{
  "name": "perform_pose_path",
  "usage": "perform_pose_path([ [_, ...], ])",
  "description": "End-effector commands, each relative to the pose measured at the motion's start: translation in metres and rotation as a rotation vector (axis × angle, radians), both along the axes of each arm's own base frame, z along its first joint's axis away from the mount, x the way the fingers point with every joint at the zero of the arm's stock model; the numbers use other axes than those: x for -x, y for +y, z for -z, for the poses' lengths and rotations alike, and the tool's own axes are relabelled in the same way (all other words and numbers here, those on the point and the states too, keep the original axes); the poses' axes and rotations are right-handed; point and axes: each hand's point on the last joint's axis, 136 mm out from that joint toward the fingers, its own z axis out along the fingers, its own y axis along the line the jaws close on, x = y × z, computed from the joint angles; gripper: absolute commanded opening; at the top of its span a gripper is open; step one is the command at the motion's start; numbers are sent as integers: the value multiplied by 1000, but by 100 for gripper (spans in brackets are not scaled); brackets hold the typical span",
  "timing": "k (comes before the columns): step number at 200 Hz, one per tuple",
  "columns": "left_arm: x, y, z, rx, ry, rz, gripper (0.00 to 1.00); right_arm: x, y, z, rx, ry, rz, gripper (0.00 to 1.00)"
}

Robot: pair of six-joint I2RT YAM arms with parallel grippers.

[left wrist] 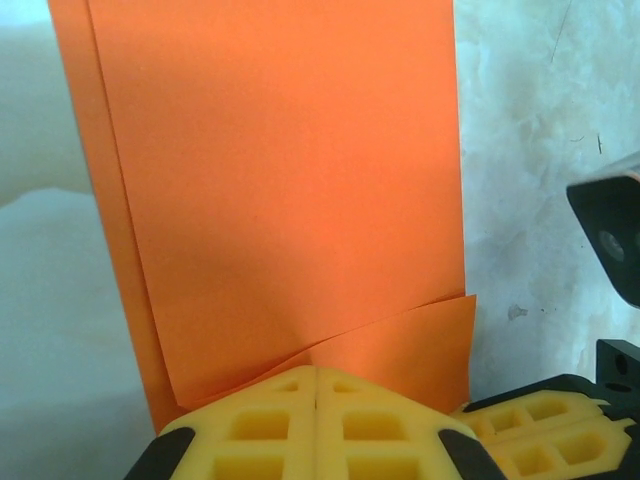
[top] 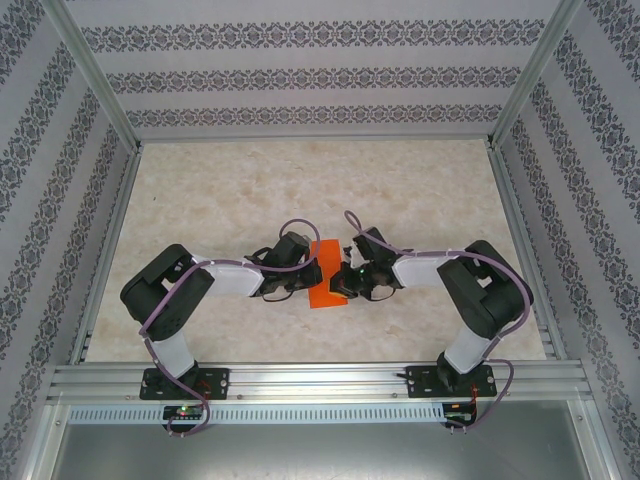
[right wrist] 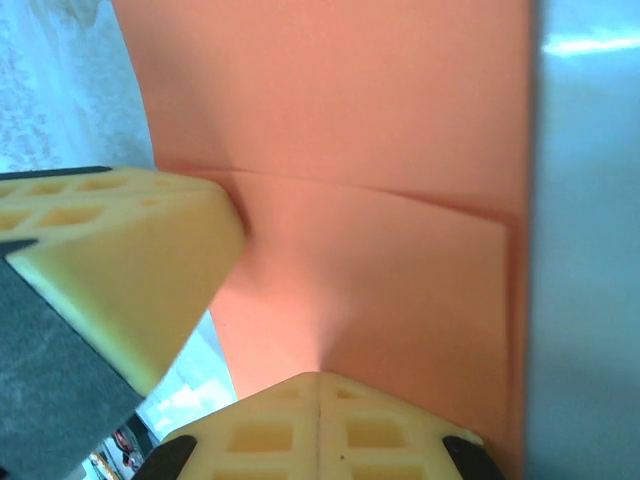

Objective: Fold a paper plane with a square sheet of paper (pick it up from the middle)
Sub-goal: Fold the triangle a second time at the center of the table.

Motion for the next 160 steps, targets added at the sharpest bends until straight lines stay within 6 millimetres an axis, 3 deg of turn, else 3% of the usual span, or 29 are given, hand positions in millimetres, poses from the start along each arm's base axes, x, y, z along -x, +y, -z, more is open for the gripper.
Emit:
perform_pose_path([
  [1,11,21,30,-120,42,-24,2,28,-25,18,83,80,-7,5],
  [91,11,19,33,-119,49,-16,2,53,-65,18,149,107,19,7],
  [139,10,15,28,-107,43,1,2,19,-41,-41,50,-43,25,8],
  [160,10,14,27,-104,44,3,2,5,-28,-50,30,-75,28,9],
])
